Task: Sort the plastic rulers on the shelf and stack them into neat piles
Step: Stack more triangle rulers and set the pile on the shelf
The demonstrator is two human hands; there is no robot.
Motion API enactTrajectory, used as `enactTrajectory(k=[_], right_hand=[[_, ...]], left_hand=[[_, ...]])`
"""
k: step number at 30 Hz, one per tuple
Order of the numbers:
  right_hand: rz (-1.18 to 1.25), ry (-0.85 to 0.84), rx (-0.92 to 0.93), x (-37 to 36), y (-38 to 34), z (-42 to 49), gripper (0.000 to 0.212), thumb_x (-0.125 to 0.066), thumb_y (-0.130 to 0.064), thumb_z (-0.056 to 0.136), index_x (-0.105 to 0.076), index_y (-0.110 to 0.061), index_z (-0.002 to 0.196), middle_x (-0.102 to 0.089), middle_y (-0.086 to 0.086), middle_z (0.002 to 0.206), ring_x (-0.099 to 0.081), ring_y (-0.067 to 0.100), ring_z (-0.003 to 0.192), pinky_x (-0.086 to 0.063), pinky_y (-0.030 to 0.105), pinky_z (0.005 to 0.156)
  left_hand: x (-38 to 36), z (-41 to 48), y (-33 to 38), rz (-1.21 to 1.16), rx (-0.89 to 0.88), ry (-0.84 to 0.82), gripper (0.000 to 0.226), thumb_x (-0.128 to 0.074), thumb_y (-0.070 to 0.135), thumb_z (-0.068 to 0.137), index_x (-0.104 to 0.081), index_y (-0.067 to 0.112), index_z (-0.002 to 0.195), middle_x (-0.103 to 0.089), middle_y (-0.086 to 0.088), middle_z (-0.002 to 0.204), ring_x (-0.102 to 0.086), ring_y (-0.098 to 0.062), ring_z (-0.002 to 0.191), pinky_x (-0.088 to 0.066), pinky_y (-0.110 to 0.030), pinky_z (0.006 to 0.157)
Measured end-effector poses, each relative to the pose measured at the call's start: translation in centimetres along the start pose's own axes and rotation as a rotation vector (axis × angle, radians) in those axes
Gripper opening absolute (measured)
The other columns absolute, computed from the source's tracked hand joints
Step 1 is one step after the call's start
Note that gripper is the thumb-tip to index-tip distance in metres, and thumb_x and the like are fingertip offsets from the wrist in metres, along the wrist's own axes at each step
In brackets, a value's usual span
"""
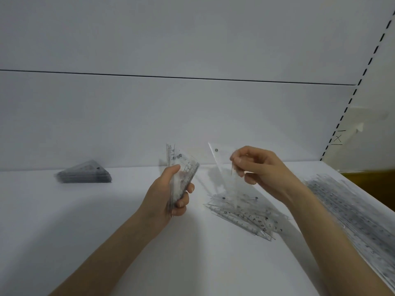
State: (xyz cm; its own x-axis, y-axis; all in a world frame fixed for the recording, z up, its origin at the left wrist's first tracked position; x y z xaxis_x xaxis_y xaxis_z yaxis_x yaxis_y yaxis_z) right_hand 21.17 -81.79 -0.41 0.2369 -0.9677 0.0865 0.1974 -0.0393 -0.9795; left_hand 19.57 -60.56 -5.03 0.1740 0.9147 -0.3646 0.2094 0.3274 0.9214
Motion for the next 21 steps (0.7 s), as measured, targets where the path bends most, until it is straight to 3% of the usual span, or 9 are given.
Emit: enactTrajectory(k=[3, 7, 11, 17, 21], right_hand=[[0.130, -0.051, 0.025, -3.2, -0.4, -0.3, 0.036, -0.061, 0.007, 0.085, -0.057, -0.008, 0.117, -0.065, 0.010, 0.069, -0.056, 0.016, 0.056, -0.044, 0.021, 0.050], [0.044, 0.044, 0.087, -6.1, 0.3, -0.2, 0.027, -0.069, 0.003, 0.081, -0.062, -0.007, 0.106, -0.069, 0.014, 0.069, -0.064, 0.019, 0.057, -0.051, 0.024, 0.057], [-0.171, 0.170, 0.164, -6.6, 0.7, -0.2, 0.027, -0.077, -0.009, 0.078, -0.065, -0.014, 0.102, -0.068, 0.007, 0.065, -0.059, 0.015, 0.050, -0.049, 0.025, 0.051], [-0.257, 0.212, 0.218, -6.9, 1.3, 0.1, 0.019, -0.076, -0.014, 0.080, -0.064, -0.017, 0.095, -0.066, 0.002, 0.065, -0.060, 0.014, 0.053, -0.050, 0.024, 0.053], [-0.297, 0.163, 0.221, -6.7, 1.2, 0.3, 0.018, -0.073, -0.015, 0.083, -0.064, -0.016, 0.099, -0.067, 0.004, 0.066, -0.061, 0.015, 0.054, -0.052, 0.027, 0.051]], left_hand=[[-0.5, -0.1, -0.2, 0.000, 0.005, -0.026, 0.040, -0.032, 0.041, 0.097, -0.055, 0.008, 0.095, -0.051, -0.007, 0.067, -0.031, -0.011, 0.038, -0.021, -0.013, 0.034], [-1.1, -0.4, -0.3, 0.007, -0.002, -0.064, 0.046, -0.027, 0.041, 0.100, -0.059, 0.009, 0.090, -0.050, -0.006, 0.061, -0.034, -0.011, 0.037, -0.021, -0.015, 0.037], [-1.0, -0.5, -0.1, -0.044, -0.033, -0.093, 0.044, -0.026, 0.040, 0.100, -0.057, 0.009, 0.100, -0.051, -0.007, 0.067, -0.035, -0.011, 0.038, -0.025, -0.015, 0.036], [-1.4, -0.8, 0.0, -0.044, -0.018, -0.142, 0.050, -0.023, 0.037, 0.101, -0.060, 0.004, 0.099, -0.055, -0.011, 0.072, -0.051, -0.022, 0.053, -0.043, -0.026, 0.045], [-1.3, -0.9, 0.0, -0.085, 0.018, -0.155, 0.043, -0.025, 0.036, 0.101, -0.055, 0.005, 0.104, -0.052, -0.009, 0.071, -0.043, -0.015, 0.046, -0.031, -0.018, 0.038]])
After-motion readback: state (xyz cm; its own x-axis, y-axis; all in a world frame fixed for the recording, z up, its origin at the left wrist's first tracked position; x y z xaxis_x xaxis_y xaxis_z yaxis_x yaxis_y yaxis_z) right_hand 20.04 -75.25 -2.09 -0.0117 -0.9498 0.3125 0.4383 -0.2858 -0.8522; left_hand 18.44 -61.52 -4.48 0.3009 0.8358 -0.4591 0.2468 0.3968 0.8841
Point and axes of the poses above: each hand's wrist, its own z-axis towards the middle knuckle, its own x-axis out of the back of the hand, y = z × x, the point moved 3 cm from there along z, towards the middle knuckle
